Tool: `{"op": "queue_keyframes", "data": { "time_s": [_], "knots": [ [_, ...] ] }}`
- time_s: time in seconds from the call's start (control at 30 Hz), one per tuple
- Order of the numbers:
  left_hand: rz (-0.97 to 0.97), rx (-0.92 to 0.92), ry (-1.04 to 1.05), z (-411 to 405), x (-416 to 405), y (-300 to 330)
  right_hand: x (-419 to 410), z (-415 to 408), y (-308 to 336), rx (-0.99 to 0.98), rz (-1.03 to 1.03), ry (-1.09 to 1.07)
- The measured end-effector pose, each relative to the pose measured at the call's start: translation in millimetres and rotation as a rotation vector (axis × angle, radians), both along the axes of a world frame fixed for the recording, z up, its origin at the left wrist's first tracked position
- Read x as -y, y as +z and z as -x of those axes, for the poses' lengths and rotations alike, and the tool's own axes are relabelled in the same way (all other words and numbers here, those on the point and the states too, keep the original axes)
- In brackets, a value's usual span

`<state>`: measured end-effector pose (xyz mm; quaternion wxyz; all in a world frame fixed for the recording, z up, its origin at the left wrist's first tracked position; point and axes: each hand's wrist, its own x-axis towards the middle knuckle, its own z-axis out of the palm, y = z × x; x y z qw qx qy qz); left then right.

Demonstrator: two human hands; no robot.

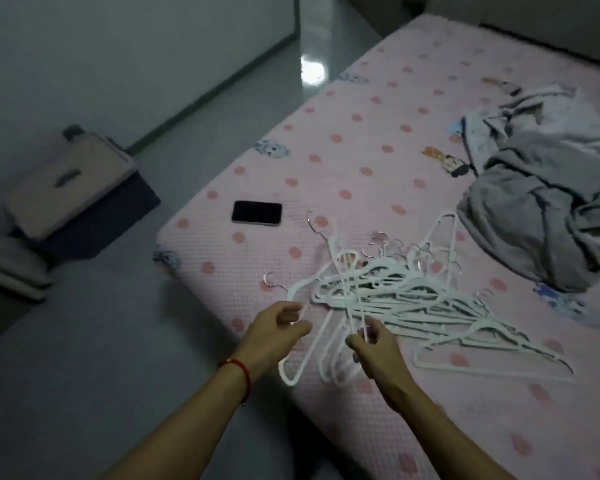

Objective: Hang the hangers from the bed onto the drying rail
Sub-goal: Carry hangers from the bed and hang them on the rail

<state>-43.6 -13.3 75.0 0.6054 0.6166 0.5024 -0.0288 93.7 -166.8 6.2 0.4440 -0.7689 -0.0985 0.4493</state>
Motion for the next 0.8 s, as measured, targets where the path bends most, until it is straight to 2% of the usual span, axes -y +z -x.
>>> {"op": "queue_keyframes", "data": {
  "time_s": [0.1,0.23,0.43,0.57,0.67,0.73,0.8],
  "knots": [
    [0.109,0.108,0.303,42.1,-21.2,22.6,-53.8,31.8,39.7,-0.131,-0.099,0.306],
    [0.217,0.282,0.696,138.2,-51.5,47.3,-128.3,106.6,81.5,-0.289,-0.221,0.714],
    [0.139,0.467,1.22,311.2,-44.0,86.2,-188.7,265.6,136.6,-0.442,-0.258,1.214],
    [0.051,0.508,1.509,430.7,-4.3,96.9,-195.8,377.8,157.5,-0.44,-0.253,1.573],
    [-0.006,0.547,1.698,510.7,36.8,107.3,-193.1,455.7,180.2,-0.325,-0.261,1.803],
    [-0.06,0.55,1.763,556.9,68.2,119.9,-185.3,507.4,195.9,-0.2,-0.328,1.875],
    [-0.136,0.512,1.828,598.6,98.5,126.4,-176.4,562.7,216.9,-0.046,-0.526,1.899]
  ]
}}
